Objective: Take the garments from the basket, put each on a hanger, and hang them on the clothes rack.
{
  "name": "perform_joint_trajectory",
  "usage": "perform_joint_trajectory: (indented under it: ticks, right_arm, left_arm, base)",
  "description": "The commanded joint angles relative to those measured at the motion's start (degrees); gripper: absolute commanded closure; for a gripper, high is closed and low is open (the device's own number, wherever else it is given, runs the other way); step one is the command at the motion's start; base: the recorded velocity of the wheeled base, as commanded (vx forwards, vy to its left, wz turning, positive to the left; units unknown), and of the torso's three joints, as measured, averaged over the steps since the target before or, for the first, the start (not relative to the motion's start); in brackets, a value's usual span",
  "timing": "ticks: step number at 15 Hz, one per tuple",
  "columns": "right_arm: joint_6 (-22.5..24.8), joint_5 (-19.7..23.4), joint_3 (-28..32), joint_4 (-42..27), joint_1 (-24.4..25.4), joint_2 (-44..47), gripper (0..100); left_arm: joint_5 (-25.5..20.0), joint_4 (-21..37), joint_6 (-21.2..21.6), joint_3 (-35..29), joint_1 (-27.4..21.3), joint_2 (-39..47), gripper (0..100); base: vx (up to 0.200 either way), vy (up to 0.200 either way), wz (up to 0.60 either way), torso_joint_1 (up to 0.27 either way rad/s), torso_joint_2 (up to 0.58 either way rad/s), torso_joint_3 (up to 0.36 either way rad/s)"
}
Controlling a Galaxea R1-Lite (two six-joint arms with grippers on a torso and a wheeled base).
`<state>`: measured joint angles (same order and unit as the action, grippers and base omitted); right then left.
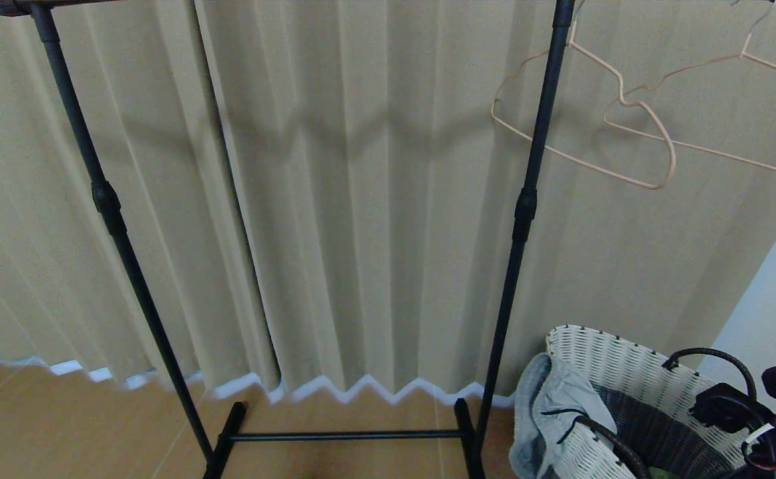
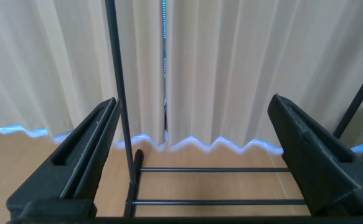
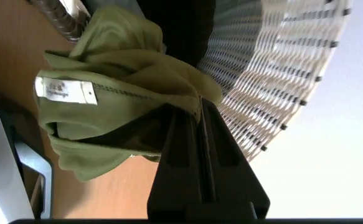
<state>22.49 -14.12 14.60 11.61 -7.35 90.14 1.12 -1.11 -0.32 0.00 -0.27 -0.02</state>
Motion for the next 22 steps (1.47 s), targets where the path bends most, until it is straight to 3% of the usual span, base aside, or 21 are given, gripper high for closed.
perform_joint_trajectory:
  ticks: [1,4,7,9,18,22]
  right_arm:
    - [0.18,0.49,-0.1,-0.62,0.06,-10.68,100]
    - [0.18,1.2,0.42,-0.62,0.14,-24.83,100]
    - [0.01,8.14,1.83,-0.53,0.06,-35.56,100]
    - [-0.08,9.9,2.09,-0.18,0.14,-40.39,100]
    - [-0.61,11.92,1.13,-0.62,0.14,-44.17,100]
    - [-0.61,12.1,1.13,-0.62,0.14,-44.17,100]
  left_arm:
    - [-0.07,-0.03,-0.12,0.0,0.0,0.02,0]
    - [-0.07,-0.03,-0.12,0.0,0.0,0.02,0]
    - [0.02,0.05,-0.12,0.0,0.0,0.02,0]
    - [-0.07,-0.03,-0.12,0.0,0.0,0.02,0]
    - [-0.07,-0.03,-0.12,0.0,0.0,0.02,0]
    - [0.02,-0.03,-0.12,0.0,-0.08,0.02,0]
  base:
    - [0.0,0.0,0.0,0.0,0.0,0.0]
    - [0.0,0.0,0.0,0.0,0.0,0.0]
    - [0.0,0.0,0.0,0.0,0.0,0.0]
    - [0.0,0.0,0.0,0.0,0.0,0.0]
    - [-0.2,0.0,0.0,0.001,0.0,0.003]
    - [0.0,0.0,0.0,0.0,0.0,0.0]
